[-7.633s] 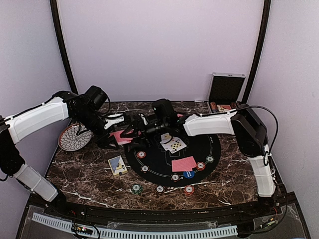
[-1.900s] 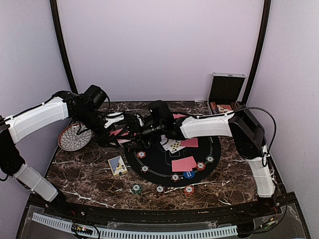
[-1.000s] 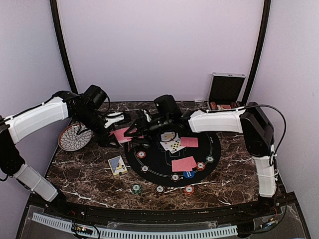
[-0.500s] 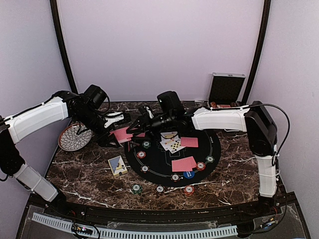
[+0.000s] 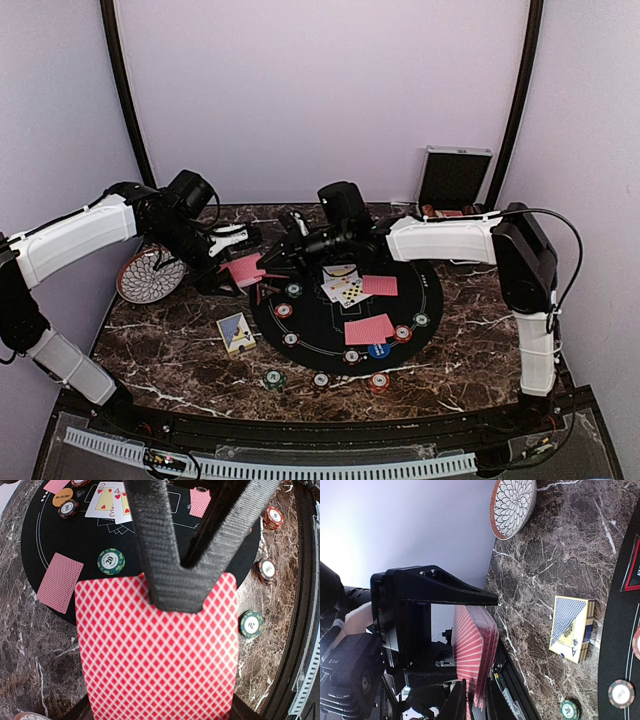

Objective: Distribute texas hold em gaming equipment
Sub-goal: Pick up the poker card from the face-down deck piles.

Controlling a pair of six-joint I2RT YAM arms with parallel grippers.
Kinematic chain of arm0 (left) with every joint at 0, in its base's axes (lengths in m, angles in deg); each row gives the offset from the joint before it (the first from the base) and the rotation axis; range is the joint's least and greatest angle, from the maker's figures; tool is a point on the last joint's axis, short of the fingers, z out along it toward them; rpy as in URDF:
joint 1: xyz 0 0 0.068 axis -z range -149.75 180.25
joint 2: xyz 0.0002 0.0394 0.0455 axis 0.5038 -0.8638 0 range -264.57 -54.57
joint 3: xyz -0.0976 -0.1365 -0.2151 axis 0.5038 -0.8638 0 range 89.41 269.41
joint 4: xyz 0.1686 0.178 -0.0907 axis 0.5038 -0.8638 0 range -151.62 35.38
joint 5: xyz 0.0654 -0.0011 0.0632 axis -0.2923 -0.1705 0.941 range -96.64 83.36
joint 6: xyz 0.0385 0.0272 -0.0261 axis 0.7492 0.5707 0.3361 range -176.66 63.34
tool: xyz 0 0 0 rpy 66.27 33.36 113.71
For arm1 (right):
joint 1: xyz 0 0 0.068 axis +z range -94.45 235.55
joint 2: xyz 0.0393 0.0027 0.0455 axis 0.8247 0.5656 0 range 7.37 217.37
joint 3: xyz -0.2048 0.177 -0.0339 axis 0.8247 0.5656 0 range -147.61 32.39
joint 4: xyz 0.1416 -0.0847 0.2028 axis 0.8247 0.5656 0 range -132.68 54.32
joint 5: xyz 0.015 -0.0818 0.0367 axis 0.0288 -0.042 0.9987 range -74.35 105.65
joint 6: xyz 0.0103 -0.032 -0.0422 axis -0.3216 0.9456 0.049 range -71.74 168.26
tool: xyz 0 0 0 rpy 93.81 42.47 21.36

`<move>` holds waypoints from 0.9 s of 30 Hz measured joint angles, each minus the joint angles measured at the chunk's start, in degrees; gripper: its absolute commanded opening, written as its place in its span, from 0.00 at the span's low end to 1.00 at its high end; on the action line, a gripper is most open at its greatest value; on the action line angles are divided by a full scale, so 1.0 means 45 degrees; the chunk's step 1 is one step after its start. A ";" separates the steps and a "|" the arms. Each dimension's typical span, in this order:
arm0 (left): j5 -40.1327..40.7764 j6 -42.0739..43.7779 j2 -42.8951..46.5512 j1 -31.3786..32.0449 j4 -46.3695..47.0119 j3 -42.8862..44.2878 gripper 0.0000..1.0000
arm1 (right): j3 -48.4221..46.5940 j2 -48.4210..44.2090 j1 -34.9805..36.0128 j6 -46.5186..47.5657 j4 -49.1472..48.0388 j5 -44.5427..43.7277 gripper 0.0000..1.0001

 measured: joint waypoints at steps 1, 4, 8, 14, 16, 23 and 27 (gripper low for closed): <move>0.0000 0.0000 0.0000 0.0000 0.0000 0.0000 0.00 | 0.0000 0.0000 0.0000 -0.0034 0.0000 0.0000 0.10; -0.0005 0.0000 0.0000 -0.0005 0.0000 0.0000 0.00 | 0.0005 0.0000 0.0000 -0.0092 0.0000 0.0010 0.08; -0.0010 0.0000 0.0000 0.0000 0.0000 0.0000 0.00 | 0.0029 0.0000 0.0000 -0.0151 0.0000 0.0029 0.05; -0.0010 0.0005 0.0000 0.0000 -0.0019 0.0000 0.00 | 0.0146 0.0000 -0.0005 -0.0209 -0.0121 0.0078 0.00; -0.0010 0.0010 0.0000 0.0000 -0.0044 0.0000 0.00 | 0.0253 0.0000 -0.0019 -0.0301 -0.0291 0.0151 0.00; 0.0034 0.0010 0.0000 0.0000 -0.0053 0.0000 0.00 | 0.0568 -0.0087 -0.0121 -0.0641 -0.0918 0.0549 0.00; 0.0034 0.0015 0.0000 0.0000 -0.0029 0.0000 0.00 | 0.0801 -0.0447 -0.0199 -0.0850 -0.1141 0.0636 0.00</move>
